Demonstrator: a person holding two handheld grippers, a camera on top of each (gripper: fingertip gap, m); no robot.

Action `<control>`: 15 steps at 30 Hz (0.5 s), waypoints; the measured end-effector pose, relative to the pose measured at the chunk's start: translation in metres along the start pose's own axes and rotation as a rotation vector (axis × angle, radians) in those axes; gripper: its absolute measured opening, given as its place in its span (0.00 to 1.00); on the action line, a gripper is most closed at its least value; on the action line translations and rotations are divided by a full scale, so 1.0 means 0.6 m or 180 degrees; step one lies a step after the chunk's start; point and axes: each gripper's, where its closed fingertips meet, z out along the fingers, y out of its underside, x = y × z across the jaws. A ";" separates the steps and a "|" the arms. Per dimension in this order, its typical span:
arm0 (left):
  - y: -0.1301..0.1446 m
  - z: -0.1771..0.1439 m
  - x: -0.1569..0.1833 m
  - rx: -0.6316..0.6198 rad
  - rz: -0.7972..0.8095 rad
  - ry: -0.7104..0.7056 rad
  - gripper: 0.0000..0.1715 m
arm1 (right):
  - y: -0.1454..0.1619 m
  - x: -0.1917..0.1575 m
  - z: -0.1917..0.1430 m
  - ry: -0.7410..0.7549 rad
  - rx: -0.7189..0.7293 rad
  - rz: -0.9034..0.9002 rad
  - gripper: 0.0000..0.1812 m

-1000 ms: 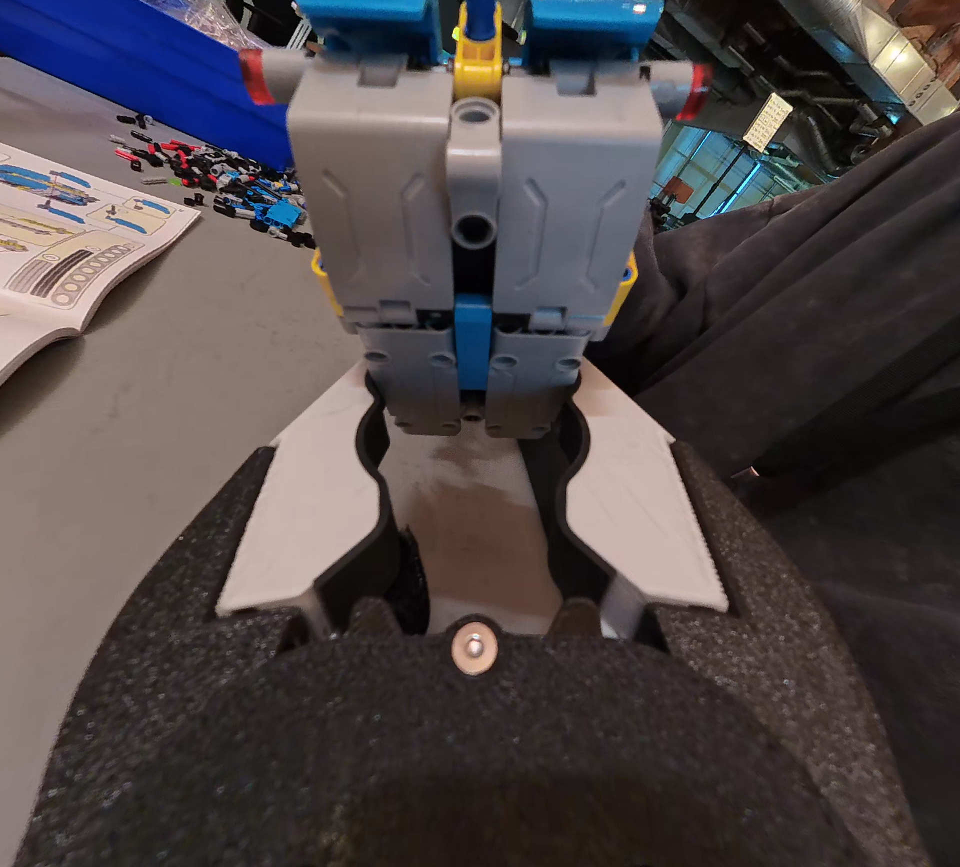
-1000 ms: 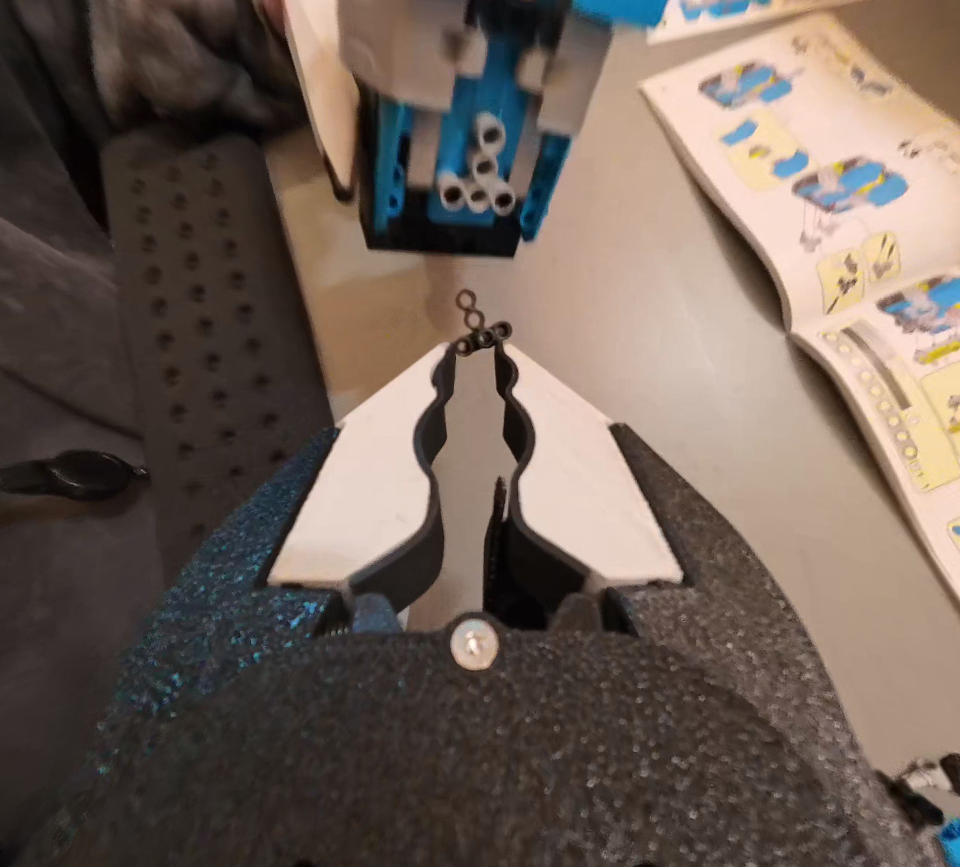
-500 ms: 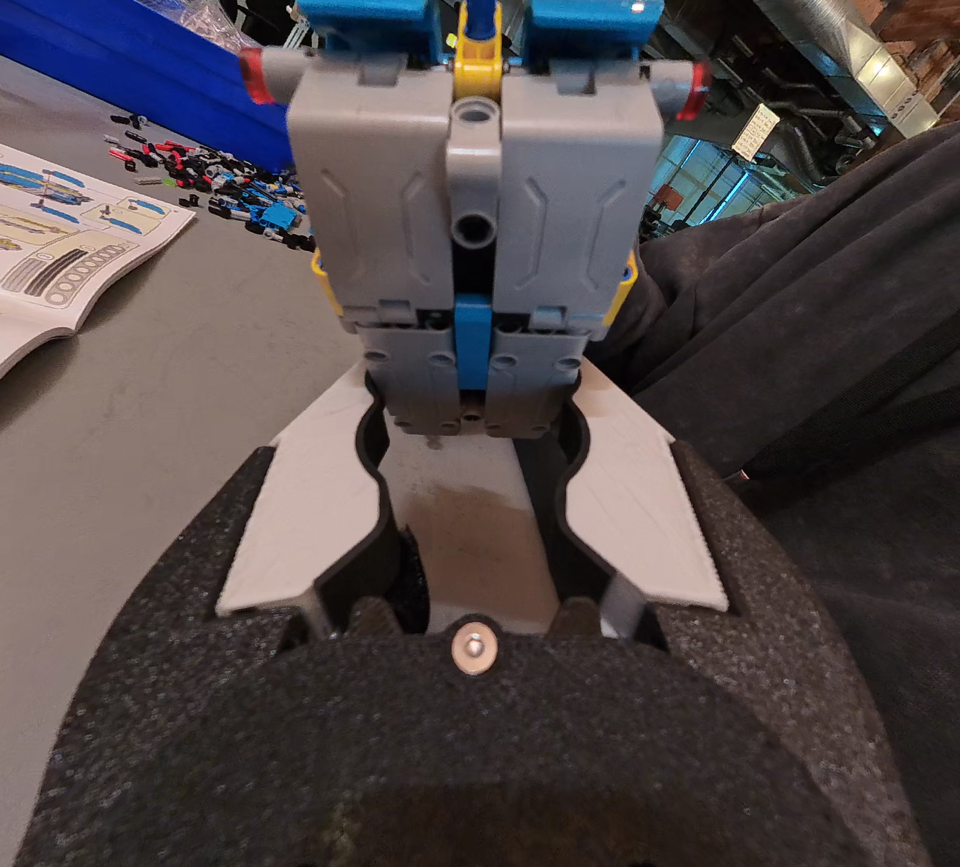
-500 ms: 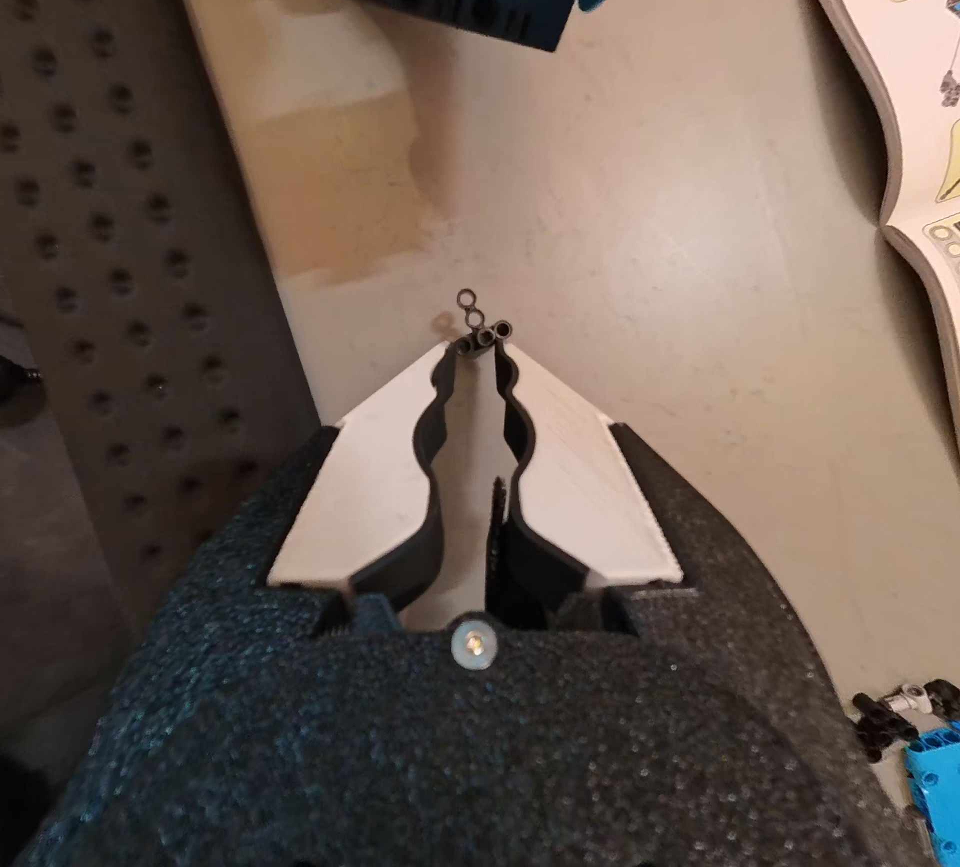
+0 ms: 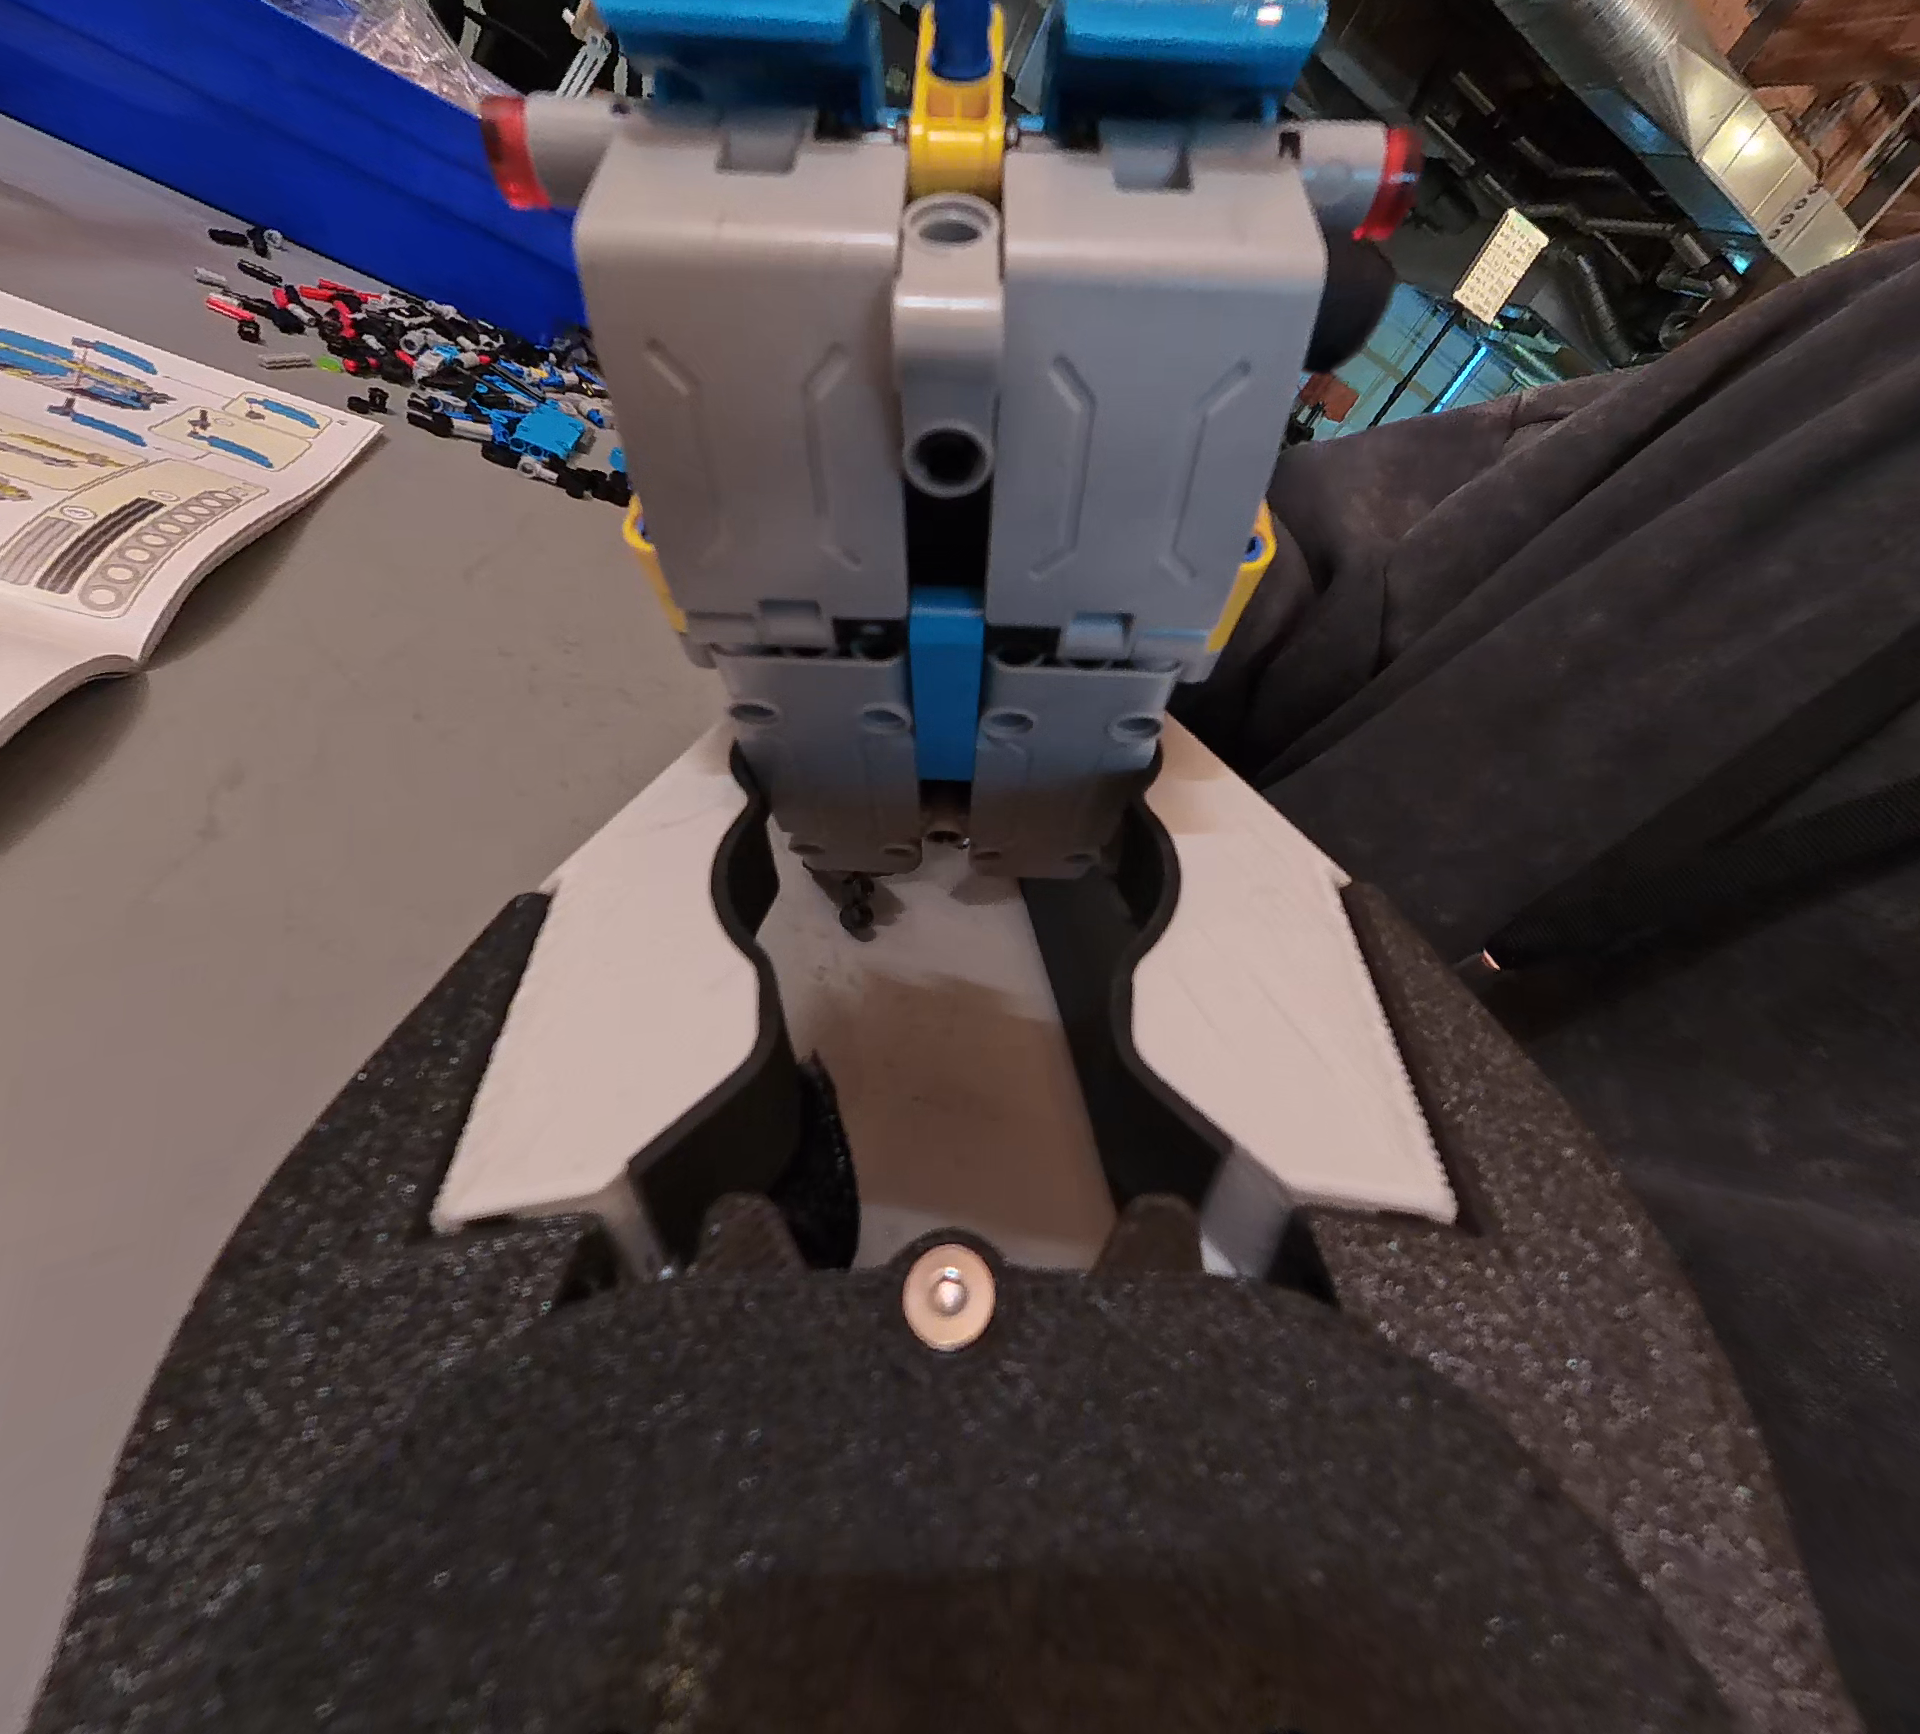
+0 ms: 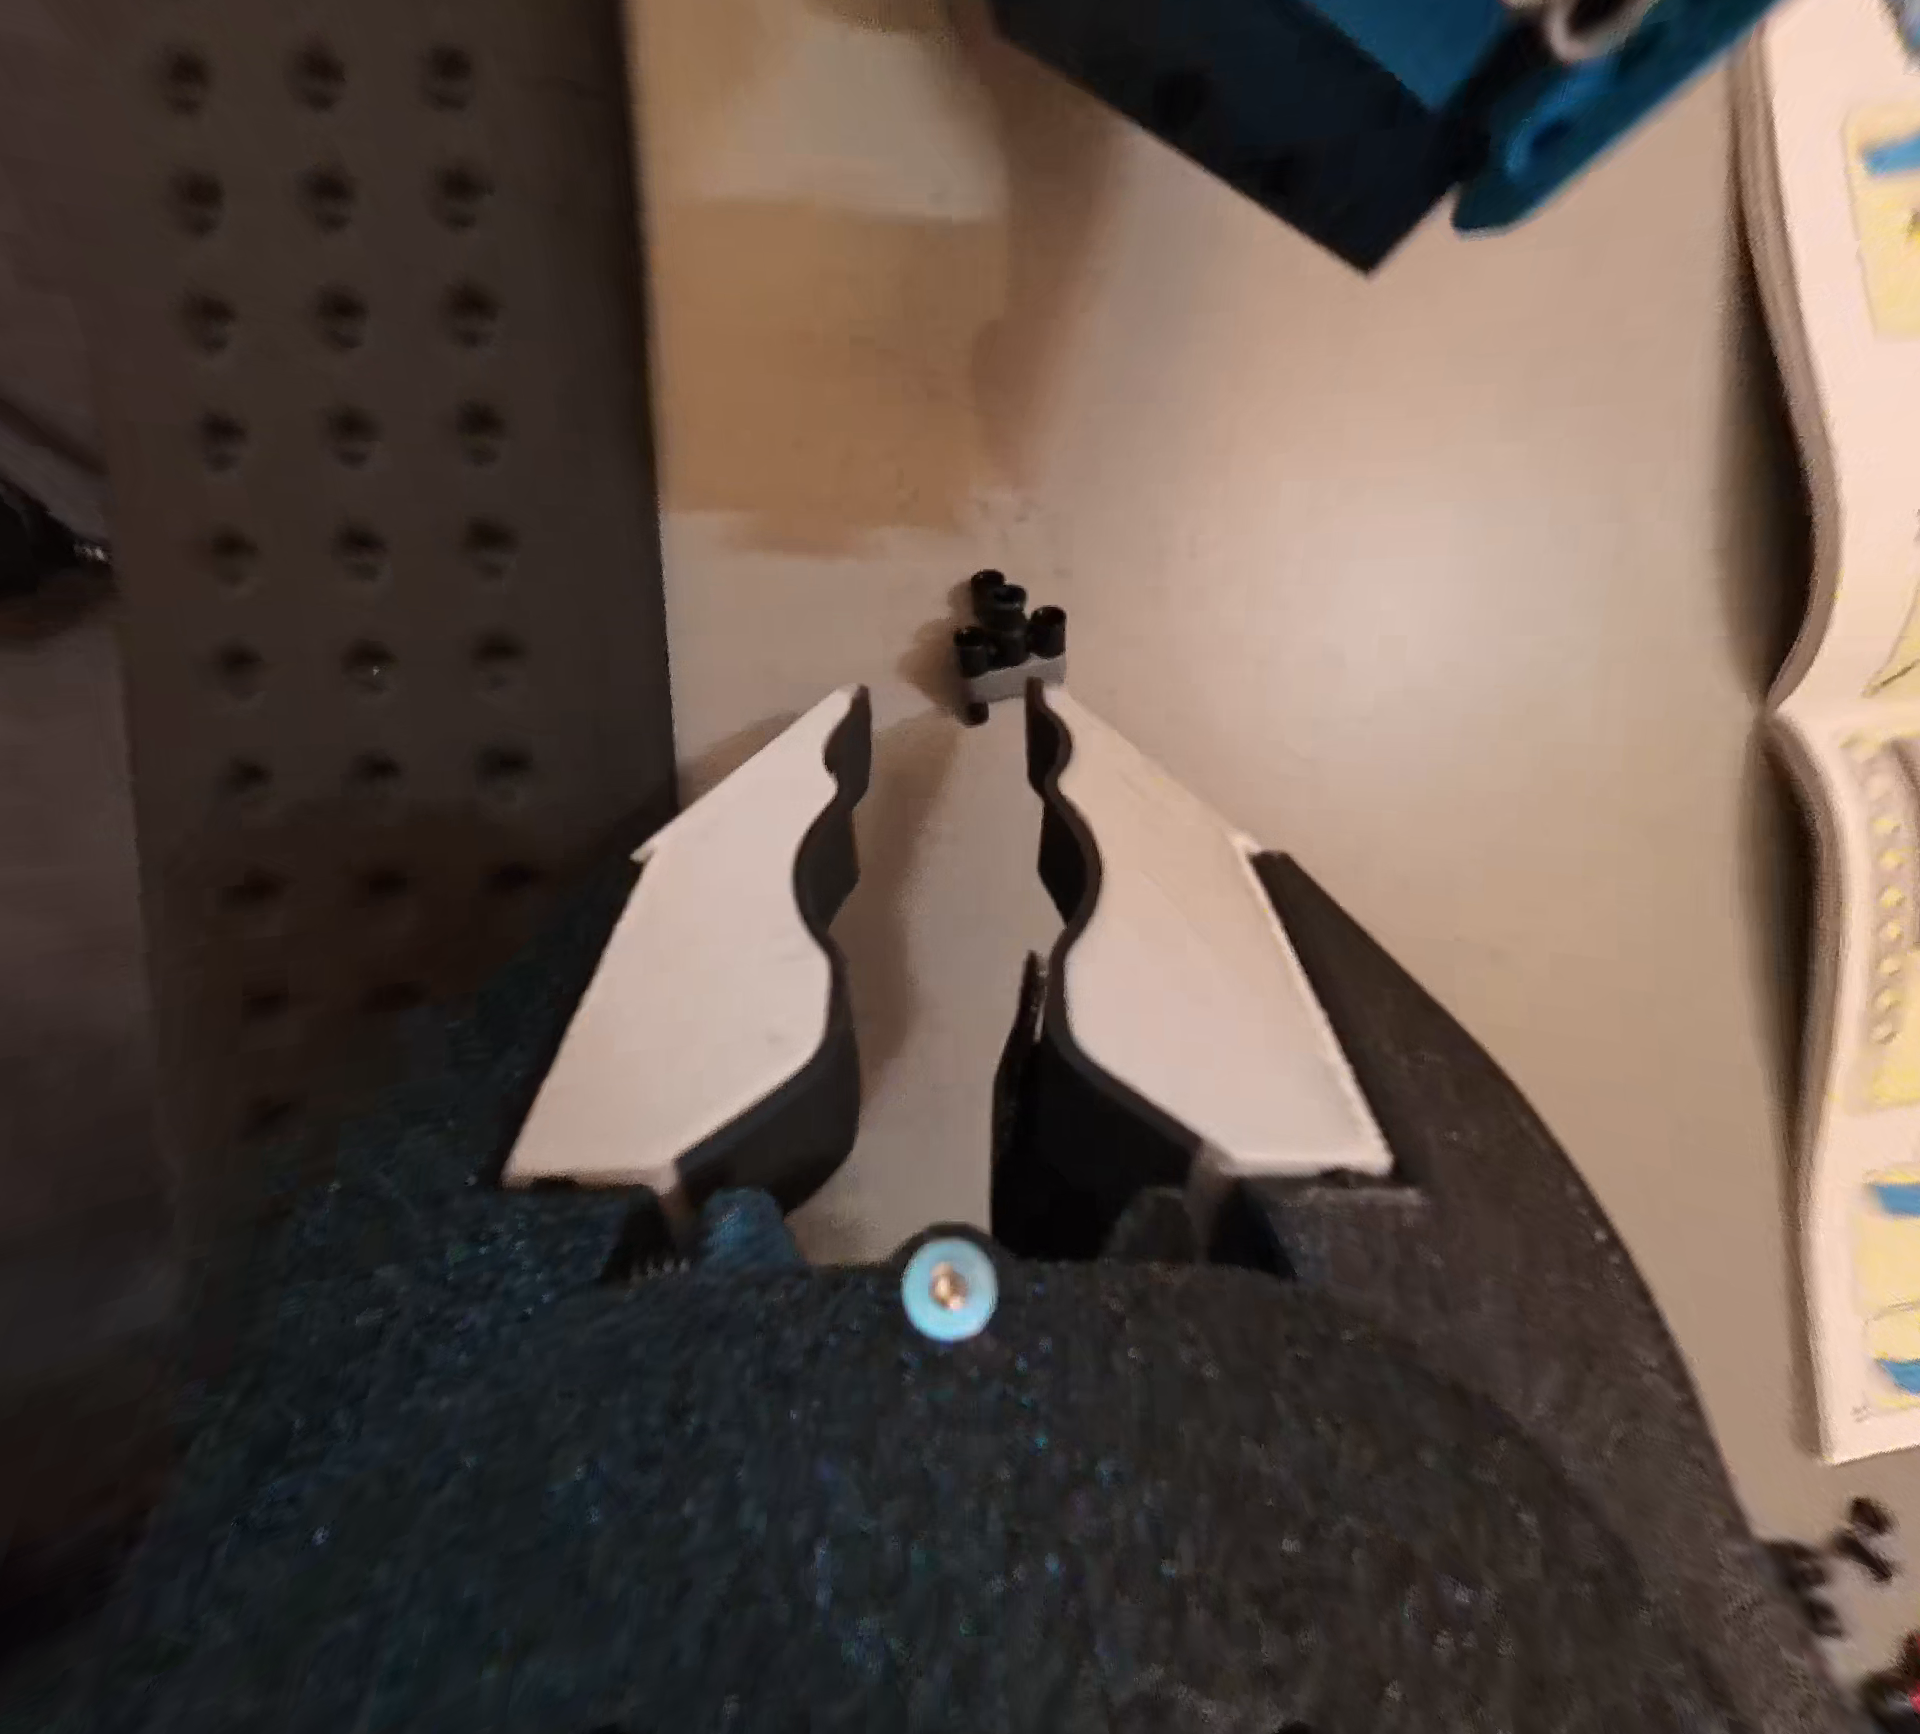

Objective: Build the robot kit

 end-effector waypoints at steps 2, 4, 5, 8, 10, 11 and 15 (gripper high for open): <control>-0.003 -0.003 -0.001 0.0021 -0.0007 0.0005 0.38 | -0.007 0.010 -0.003 0.0072 0.0066 -0.0231 0.17; -0.009 -0.010 -0.005 0.0060 0.0007 -0.0028 0.38 | -0.005 0.023 -0.004 0.0041 -0.0107 -0.0295 0.19; -0.012 -0.014 -0.008 0.0073 0.0023 -0.0056 0.38 | -0.003 0.024 -0.003 -0.0053 -0.0248 -0.0299 0.21; -0.022 -0.027 -0.017 0.0128 0.0059 -0.0131 0.38 | 0.000 0.017 0.009 -0.0309 -0.0688 -0.0360 0.23; -0.030 -0.035 -0.020 0.0194 0.0044 -0.0141 0.38 | 0.010 0.022 0.019 -0.0329 -0.1031 -0.0386 0.24; -0.033 -0.039 -0.022 0.0211 0.0048 -0.0158 0.38 | 0.012 0.020 0.022 -0.0402 -0.1159 -0.0336 0.21; -0.043 -0.055 -0.031 0.0287 0.0034 -0.0212 0.38 | 0.007 0.018 0.026 -0.0492 -0.1380 -0.0303 0.18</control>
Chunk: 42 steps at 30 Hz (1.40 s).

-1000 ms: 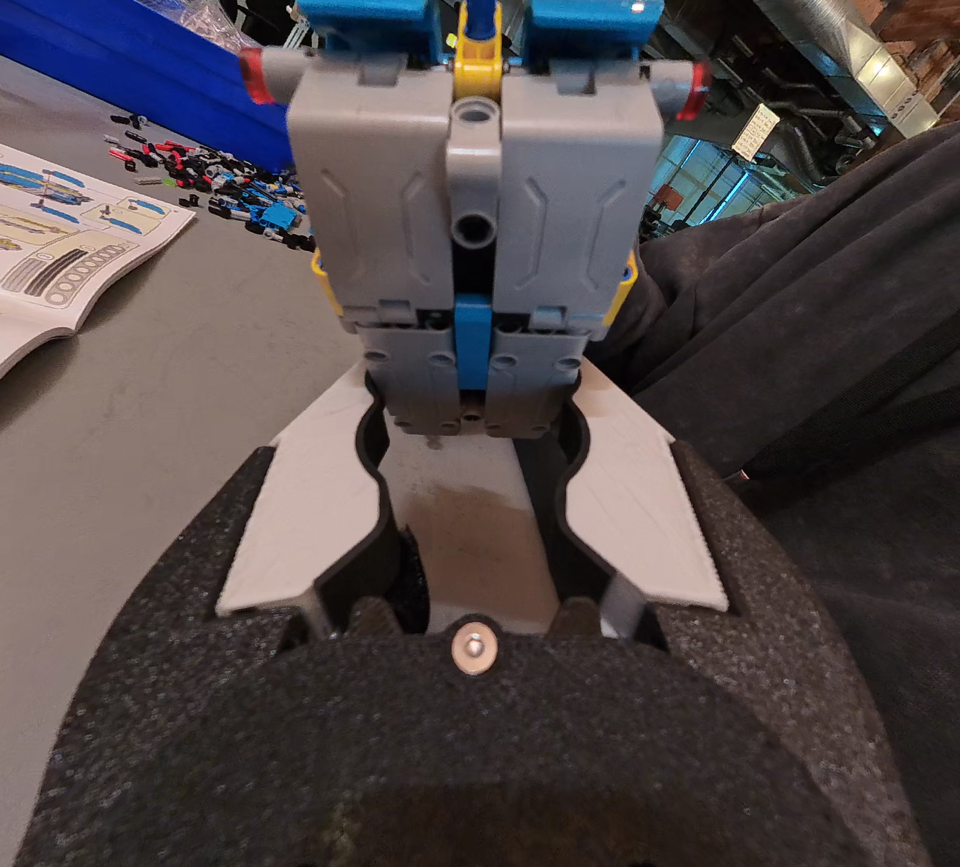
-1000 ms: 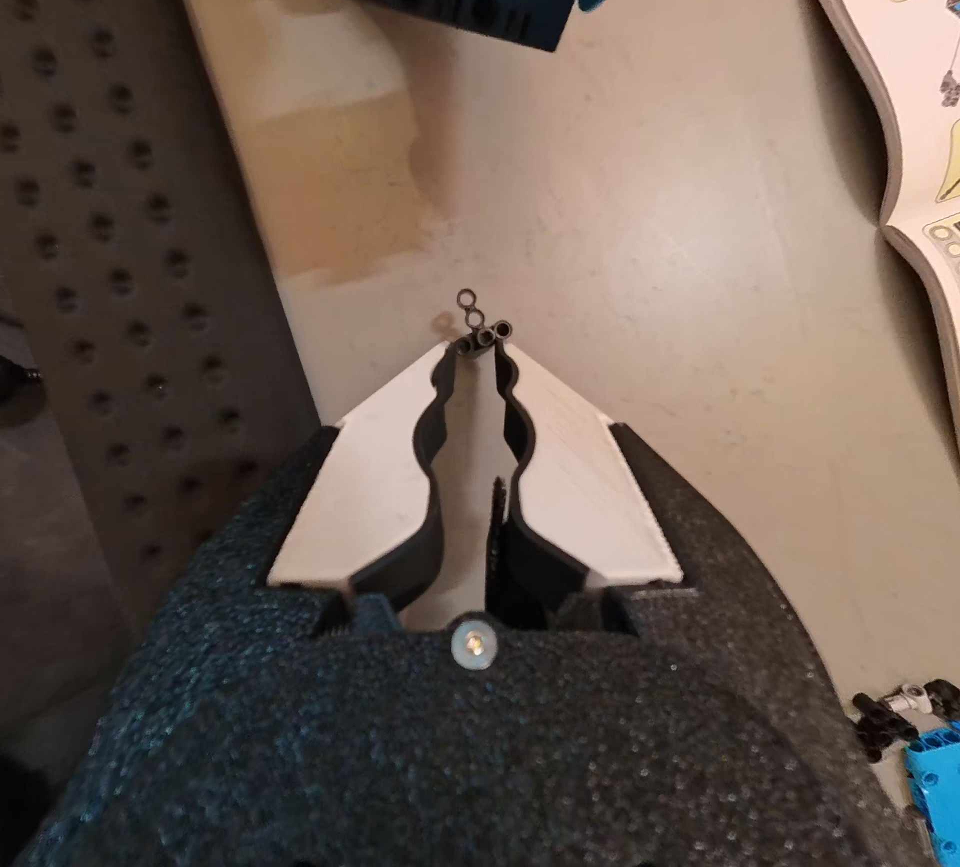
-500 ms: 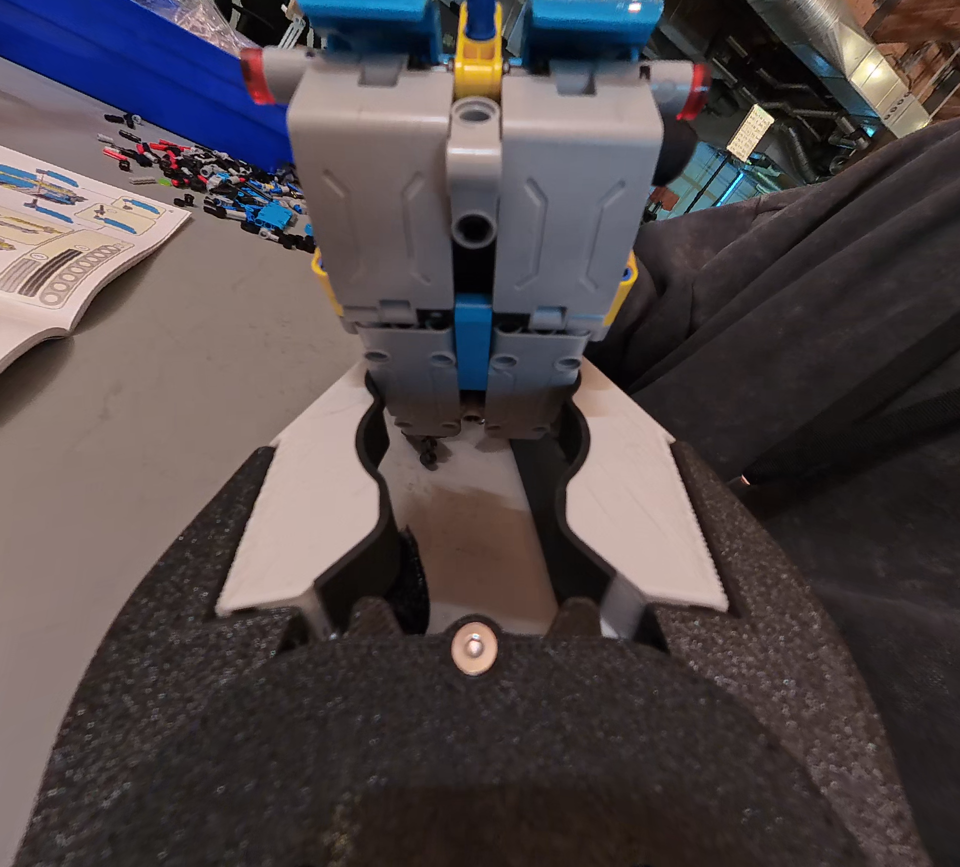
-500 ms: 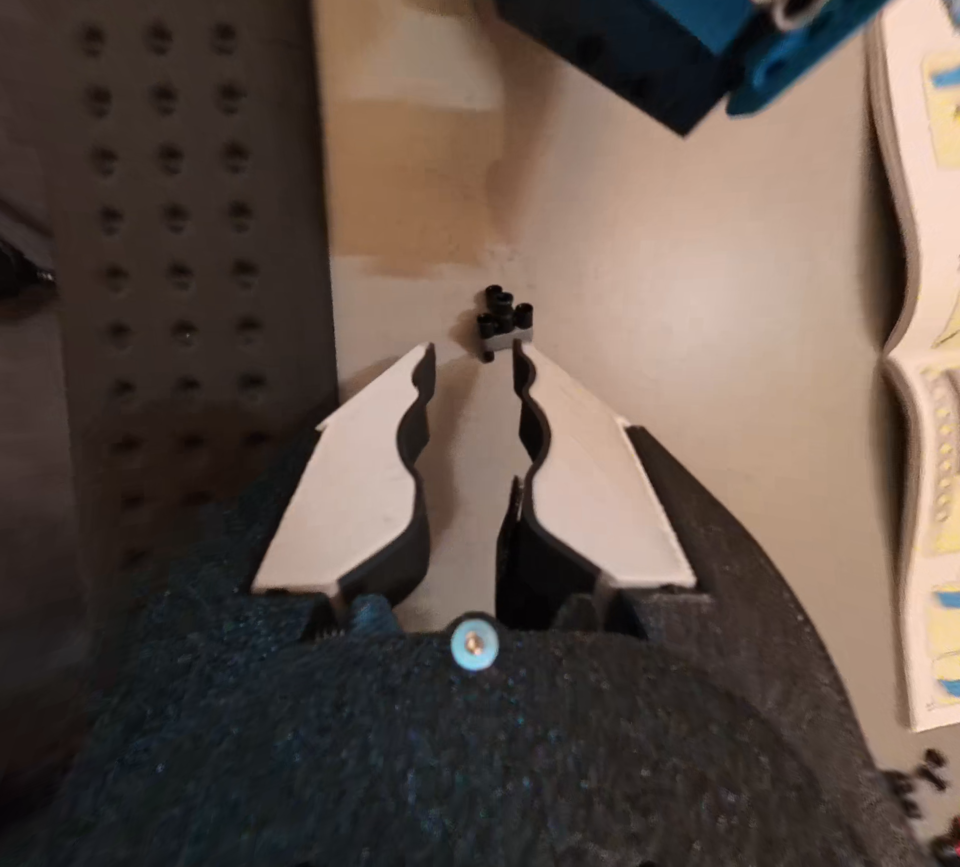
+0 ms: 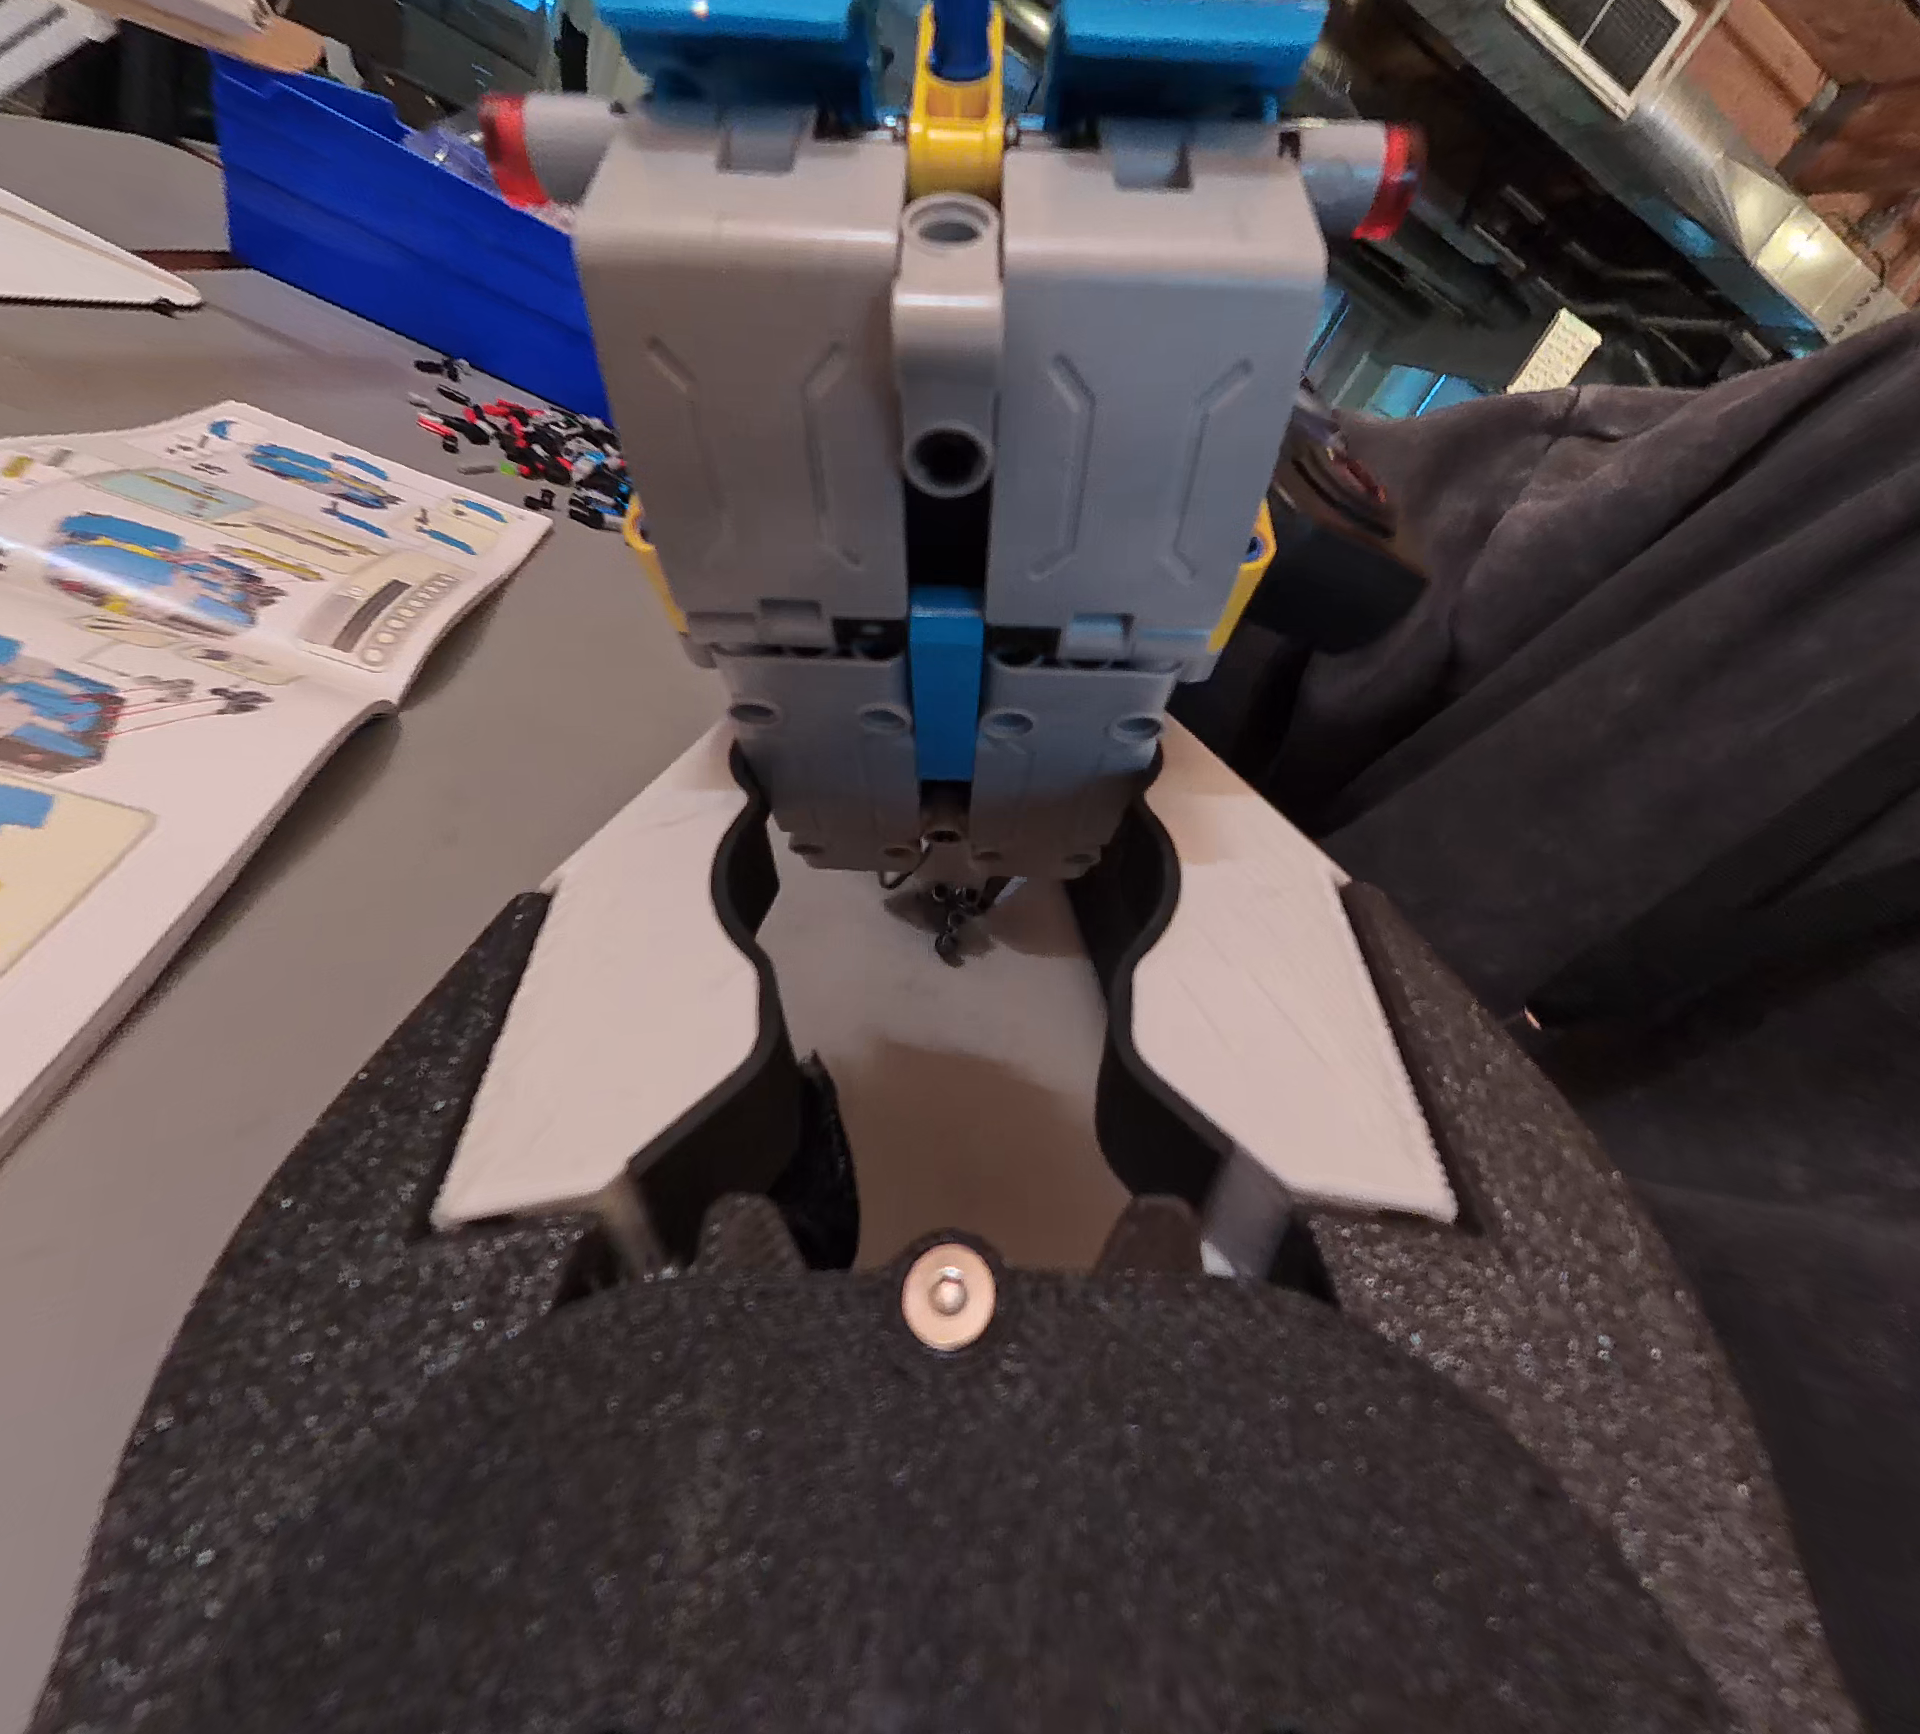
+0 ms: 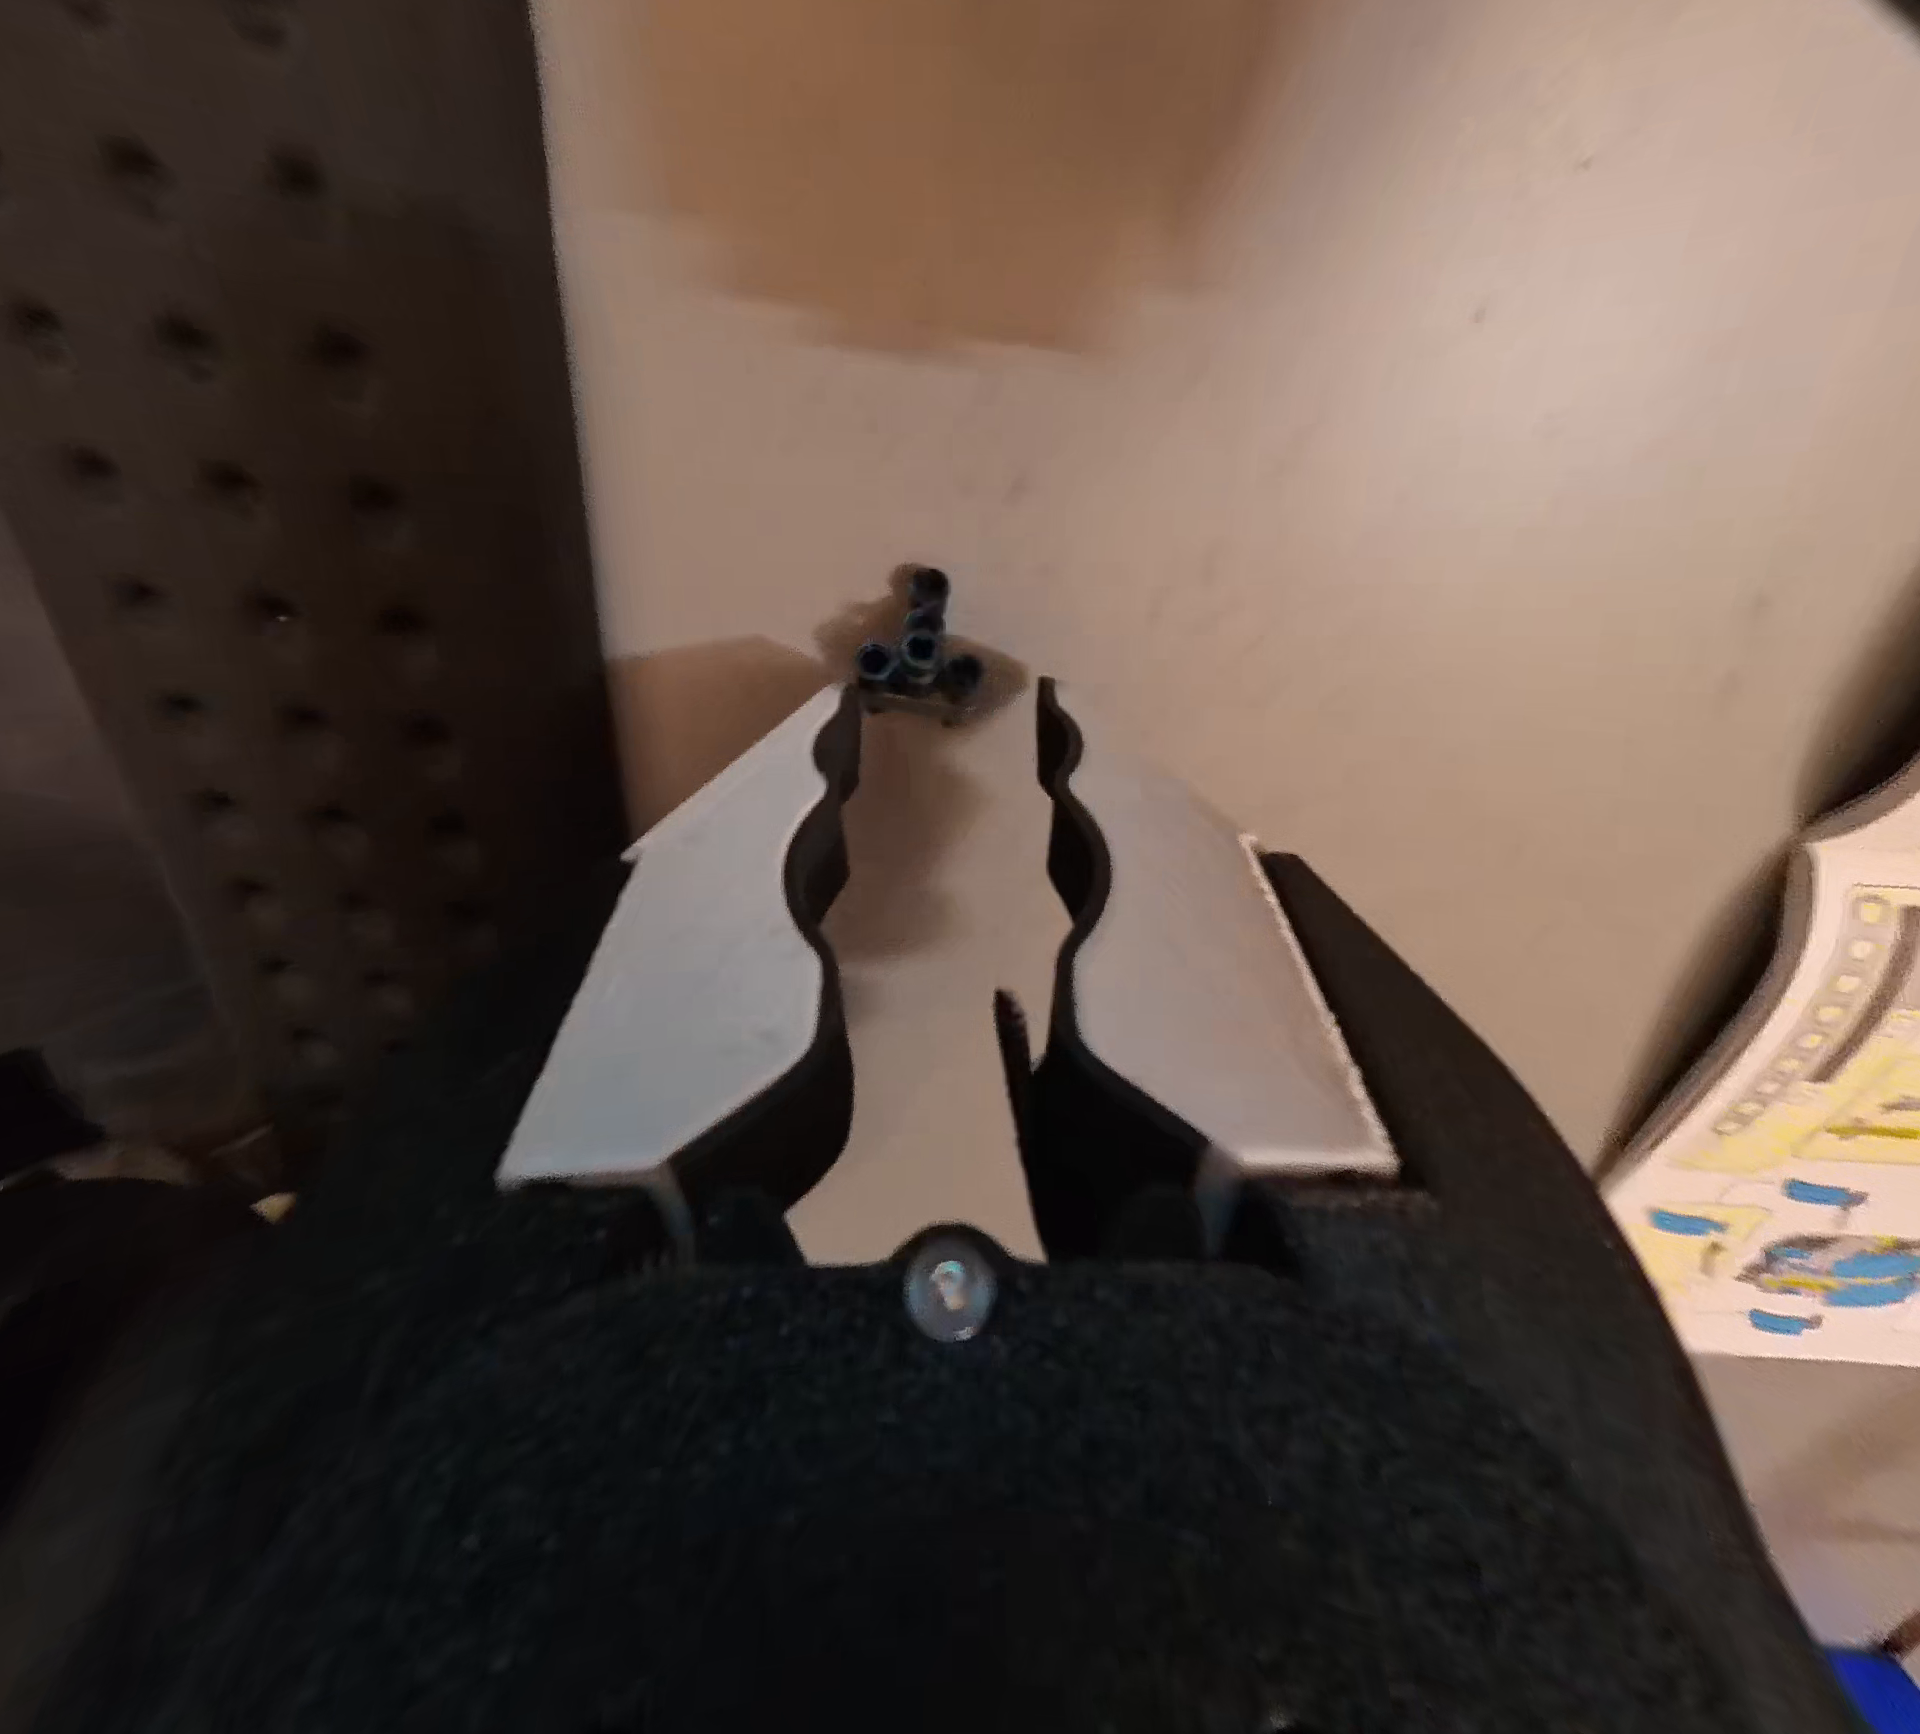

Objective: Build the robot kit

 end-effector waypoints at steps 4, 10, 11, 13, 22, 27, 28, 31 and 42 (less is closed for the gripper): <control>-0.009 -0.011 -0.008 0.0069 -0.0029 -0.0038 0.38 | 0.001 0.002 0.002 0.0132 -0.0150 -0.0056 0.21; -0.022 -0.026 -0.026 0.0162 -0.0057 -0.0150 0.38 | 0.005 -0.028 0.003 -0.0186 -0.0405 0.0630 0.32; -0.023 -0.028 -0.028 0.0178 -0.0067 -0.0158 0.38 | 0.007 -0.030 0.005 -0.0202 -0.0473 0.0748 0.35; -0.026 -0.030 -0.029 0.0199 -0.0076 -0.0158 0.38 | 0.007 -0.031 0.006 -0.0154 -0.0557 0.0806 0.34; -0.031 -0.035 -0.032 0.0235 -0.0081 -0.0180 0.38 | 0.004 -0.015 0.012 -0.0045 -0.0658 0.0596 0.13; -0.033 -0.034 -0.027 0.0269 -0.0102 -0.0127 0.38 | -0.026 0.016 -0.017 0.0228 0.0003 0.0296 0.13; -0.036 -0.035 -0.023 0.0309 -0.0106 -0.0082 0.38 | -0.042 0.017 -0.036 0.0188 0.0382 0.0291 0.13; -0.051 -0.039 -0.003 0.0486 -0.0103 0.0116 0.38 | -0.092 0.046 -0.132 0.0274 0.1917 0.0337 0.13; -0.063 -0.028 0.025 0.0819 -0.0172 0.0414 0.38 | -0.159 0.102 -0.255 -0.0720 0.4966 0.1491 0.13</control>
